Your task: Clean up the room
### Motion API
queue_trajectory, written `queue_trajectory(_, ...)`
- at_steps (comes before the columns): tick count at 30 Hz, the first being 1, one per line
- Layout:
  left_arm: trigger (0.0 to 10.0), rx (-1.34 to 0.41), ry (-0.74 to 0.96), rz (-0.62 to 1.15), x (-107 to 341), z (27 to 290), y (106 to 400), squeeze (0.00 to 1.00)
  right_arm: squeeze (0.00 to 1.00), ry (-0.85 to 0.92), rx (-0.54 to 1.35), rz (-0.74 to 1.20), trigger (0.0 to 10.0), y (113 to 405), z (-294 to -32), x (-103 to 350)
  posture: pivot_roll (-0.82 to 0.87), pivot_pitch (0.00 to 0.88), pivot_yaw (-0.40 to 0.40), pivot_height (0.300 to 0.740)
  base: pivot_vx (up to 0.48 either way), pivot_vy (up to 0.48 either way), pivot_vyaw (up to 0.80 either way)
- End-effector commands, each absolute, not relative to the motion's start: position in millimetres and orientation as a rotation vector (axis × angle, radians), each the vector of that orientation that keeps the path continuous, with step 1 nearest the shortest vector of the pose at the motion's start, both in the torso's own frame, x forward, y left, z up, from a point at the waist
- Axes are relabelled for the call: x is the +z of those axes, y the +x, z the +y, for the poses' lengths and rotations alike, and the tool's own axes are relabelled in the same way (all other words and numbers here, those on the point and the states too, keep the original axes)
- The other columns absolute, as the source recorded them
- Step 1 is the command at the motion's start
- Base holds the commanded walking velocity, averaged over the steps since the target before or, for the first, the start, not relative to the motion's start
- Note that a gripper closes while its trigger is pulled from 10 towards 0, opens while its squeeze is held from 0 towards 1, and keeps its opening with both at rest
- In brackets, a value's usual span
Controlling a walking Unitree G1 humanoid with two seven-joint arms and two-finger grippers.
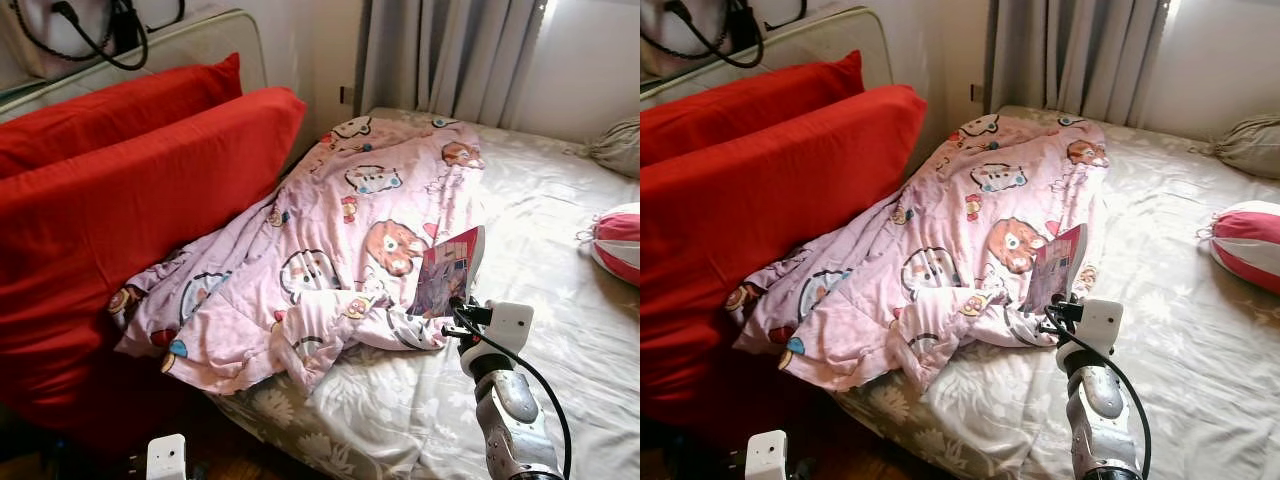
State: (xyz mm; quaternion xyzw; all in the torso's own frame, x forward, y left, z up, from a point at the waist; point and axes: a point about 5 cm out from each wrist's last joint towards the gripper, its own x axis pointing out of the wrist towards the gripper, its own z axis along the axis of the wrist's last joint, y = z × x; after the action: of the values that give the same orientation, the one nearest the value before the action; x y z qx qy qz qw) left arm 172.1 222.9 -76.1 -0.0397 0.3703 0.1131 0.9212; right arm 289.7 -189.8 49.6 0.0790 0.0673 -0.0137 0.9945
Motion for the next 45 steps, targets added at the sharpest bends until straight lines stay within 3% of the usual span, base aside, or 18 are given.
queue_trajectory(1, 10.0, 0.230, -0.053, 0.778, -77, 227, 168, 0.00, 0.00, 0.160, -0.019, 0.117, 10.0, 292, -187, 54, 0.05, 0.000, 0.032, 0.740, 0.000, 0.000, -0.76)
queue_trajectory(9, 10.0, 0.179, 0.001, 0.785, -78, 222, 170, 0.00, 0.00, 0.159, -0.021, 0.118, 10.0, 293, -187, 54, 0.05, 0.000, 0.034, 0.740, 0.000, -0.336, -0.76)
queue_trajectory(28, 10.0, 0.167, 0.005, 0.788, -78, 221, 171, 0.00, 0.00, 0.159, -0.019, 0.118, 10.0, 292, -185, 52, 0.05, 0.000, 0.037, 0.740, 0.000, 0.000, -0.73)
queue_trajectory(45, 10.0, 0.140, 0.022, 0.802, -79, 218, 170, 0.00, 0.00, 0.137, 0.027, 0.198, 10.0, 287, -181, 38, 0.05, 0.000, 0.043, 0.740, 0.000, -0.149, 0.00)
